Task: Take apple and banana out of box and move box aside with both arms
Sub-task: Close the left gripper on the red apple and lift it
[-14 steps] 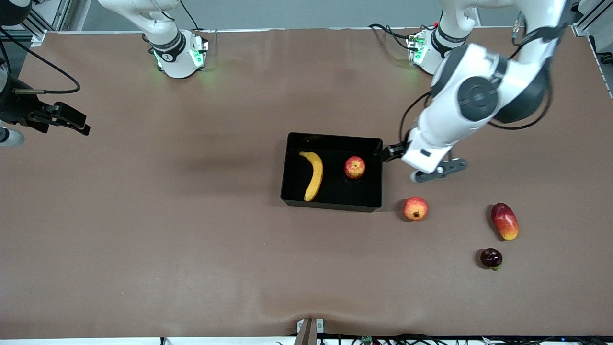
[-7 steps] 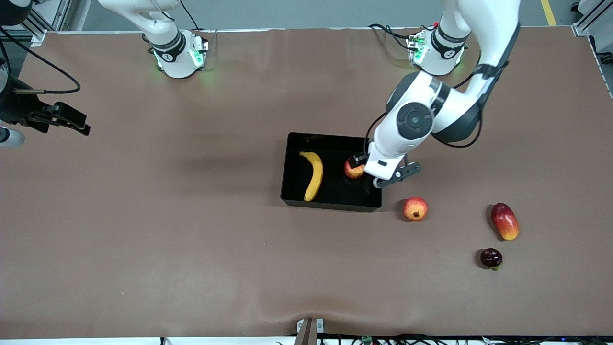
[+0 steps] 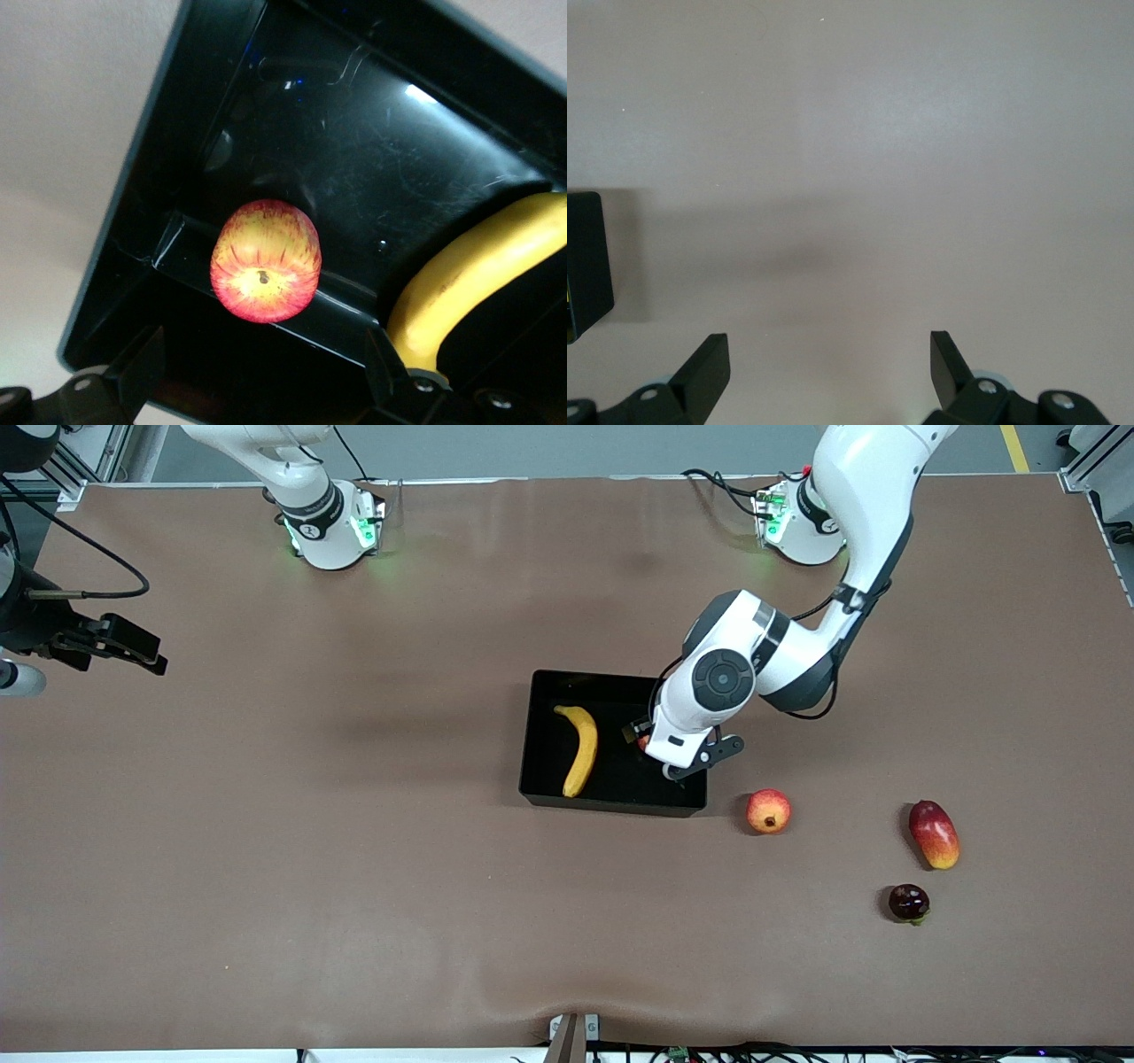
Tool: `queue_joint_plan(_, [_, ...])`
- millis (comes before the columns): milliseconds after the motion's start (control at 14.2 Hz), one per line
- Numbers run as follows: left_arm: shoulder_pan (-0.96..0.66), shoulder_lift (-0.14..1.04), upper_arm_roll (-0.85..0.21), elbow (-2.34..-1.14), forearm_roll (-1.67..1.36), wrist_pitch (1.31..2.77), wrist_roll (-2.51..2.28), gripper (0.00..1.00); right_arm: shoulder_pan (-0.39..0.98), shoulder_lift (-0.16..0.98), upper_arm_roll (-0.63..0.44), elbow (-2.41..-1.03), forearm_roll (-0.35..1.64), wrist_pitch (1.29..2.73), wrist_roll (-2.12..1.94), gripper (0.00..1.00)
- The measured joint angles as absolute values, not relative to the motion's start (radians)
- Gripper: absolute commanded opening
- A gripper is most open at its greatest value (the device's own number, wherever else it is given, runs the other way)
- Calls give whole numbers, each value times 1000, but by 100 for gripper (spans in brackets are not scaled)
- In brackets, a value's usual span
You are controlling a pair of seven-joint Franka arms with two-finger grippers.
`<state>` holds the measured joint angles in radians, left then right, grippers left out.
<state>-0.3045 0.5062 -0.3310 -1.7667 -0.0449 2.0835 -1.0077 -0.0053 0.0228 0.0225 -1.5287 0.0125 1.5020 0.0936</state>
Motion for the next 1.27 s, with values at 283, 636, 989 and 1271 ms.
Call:
queue_joint_plan(283, [-310,551,-331,-1768,25,2112,-1069,100,-5,23,23,-1529,12,1502,94,100])
queue_joint_plan(636, [-315,611,-331,-1768,30,2176,-1086,76,-5,23,23,-1529,12,1502,94,100])
queue_joint_plan(989, [-315,622,-331,-1765,30,2182,-1088,0,-5,23,23,-1529,12,1502,94,100])
queue_joint_plan(1271, [-313,602,-328,-1747,101,2168,-1105,0,-5,23,23,-1529,12,1502,94,100])
